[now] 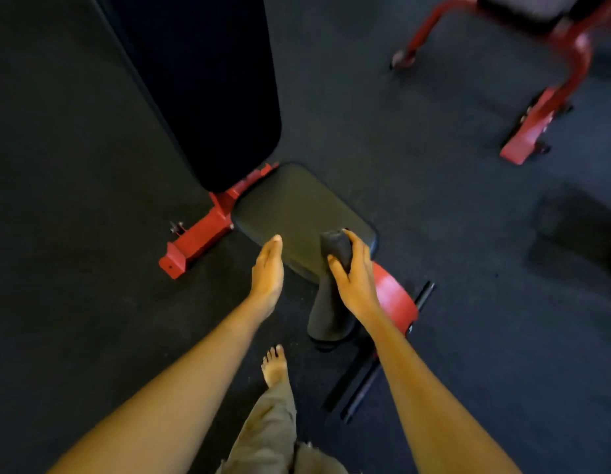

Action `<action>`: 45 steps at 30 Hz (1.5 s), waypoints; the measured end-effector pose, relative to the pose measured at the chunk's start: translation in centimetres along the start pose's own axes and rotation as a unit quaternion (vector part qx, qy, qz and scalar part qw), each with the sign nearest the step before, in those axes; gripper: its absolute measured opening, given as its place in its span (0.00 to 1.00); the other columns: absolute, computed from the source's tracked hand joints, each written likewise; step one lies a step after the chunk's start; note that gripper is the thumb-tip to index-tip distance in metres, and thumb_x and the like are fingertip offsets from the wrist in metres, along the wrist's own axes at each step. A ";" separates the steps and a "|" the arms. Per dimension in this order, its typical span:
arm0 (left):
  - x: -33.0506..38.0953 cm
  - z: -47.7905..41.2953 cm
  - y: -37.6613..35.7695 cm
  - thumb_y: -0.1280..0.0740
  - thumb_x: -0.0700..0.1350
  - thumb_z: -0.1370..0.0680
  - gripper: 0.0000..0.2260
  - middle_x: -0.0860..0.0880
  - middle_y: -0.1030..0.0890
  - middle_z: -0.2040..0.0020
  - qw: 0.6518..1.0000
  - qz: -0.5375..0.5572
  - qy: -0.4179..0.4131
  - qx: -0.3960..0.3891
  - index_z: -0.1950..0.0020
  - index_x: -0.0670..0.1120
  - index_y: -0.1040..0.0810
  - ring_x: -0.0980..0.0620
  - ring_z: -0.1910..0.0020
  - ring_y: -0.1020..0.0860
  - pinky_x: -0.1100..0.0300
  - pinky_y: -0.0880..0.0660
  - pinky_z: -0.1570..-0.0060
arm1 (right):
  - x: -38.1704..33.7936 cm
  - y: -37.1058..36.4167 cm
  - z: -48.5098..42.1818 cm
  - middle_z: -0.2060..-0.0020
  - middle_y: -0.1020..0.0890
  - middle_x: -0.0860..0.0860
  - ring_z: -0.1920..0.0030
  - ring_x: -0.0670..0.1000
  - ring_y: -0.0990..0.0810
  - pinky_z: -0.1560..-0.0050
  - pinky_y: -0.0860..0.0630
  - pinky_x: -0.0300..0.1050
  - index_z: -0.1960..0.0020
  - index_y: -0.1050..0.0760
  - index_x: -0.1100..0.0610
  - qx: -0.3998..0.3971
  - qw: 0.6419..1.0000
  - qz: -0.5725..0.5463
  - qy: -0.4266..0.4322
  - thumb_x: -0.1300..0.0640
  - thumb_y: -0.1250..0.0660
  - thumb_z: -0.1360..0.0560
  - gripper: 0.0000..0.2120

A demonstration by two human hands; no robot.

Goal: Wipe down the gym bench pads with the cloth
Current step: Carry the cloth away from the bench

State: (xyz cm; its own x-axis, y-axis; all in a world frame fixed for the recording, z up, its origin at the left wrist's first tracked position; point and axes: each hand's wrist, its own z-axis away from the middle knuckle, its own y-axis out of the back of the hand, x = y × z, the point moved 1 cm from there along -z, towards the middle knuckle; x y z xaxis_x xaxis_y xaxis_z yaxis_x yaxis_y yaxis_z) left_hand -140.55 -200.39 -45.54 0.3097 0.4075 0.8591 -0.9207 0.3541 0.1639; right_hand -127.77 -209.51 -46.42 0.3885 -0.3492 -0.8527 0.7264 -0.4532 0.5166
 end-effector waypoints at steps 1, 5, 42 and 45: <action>1.5 0.4 -0.1 0.47 0.57 0.19 0.24 0.49 0.34 0.27 1.000 0.023 -0.009 -0.003 0.26 0.48 0.35 0.50 0.28 0.37 0.51 0.44 0.27 | -1.6 0.6 -0.1 0.30 0.34 0.55 0.32 0.58 0.33 0.30 0.36 0.54 0.26 0.39 0.53 0.006 1.000 -0.013 0.021 0.58 0.36 0.21 0.25; 11.6 4.5 1.4 0.49 0.57 0.18 0.24 0.49 0.34 0.27 0.990 0.101 -0.093 -0.005 0.25 0.47 0.37 0.50 0.28 0.37 0.52 0.44 0.28 | -11.6 5.2 -0.5 0.32 0.33 0.52 0.33 0.53 0.31 0.31 0.33 0.54 0.27 0.38 0.51 0.047 0.991 -0.070 0.101 0.55 0.36 0.21 0.24; 44.4 3.0 64.3 0.49 0.58 0.18 0.23 0.46 0.28 0.33 0.888 0.186 -0.340 0.247 0.29 0.48 0.32 0.48 0.32 0.32 0.52 0.39 0.34 | -76.2 -28.1 -5.4 0.40 0.27 0.46 0.39 0.45 0.27 0.42 0.28 0.36 0.30 0.38 0.51 -0.210 0.878 -0.285 0.322 0.50 0.40 0.19 0.20; 44.6 0.1 66.2 0.50 0.58 0.18 0.23 0.46 0.28 0.32 0.889 0.189 -0.342 0.239 0.29 0.48 0.32 0.49 0.32 0.32 0.51 0.39 0.33 | -77.2 -30.8 -8.1 0.41 0.27 0.45 0.40 0.44 0.28 0.43 0.29 0.35 0.32 0.37 0.50 -0.205 0.880 -0.275 0.329 0.52 0.40 0.19 0.17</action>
State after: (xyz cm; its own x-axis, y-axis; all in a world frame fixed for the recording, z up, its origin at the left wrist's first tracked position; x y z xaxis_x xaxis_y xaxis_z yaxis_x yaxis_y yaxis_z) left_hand -187.71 -158.85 3.72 -0.1097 -0.2436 0.9637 -0.9744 -0.1649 -0.1526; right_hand -175.50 -161.92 2.84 0.0602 0.4420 -0.8950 0.9982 -0.0243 0.0552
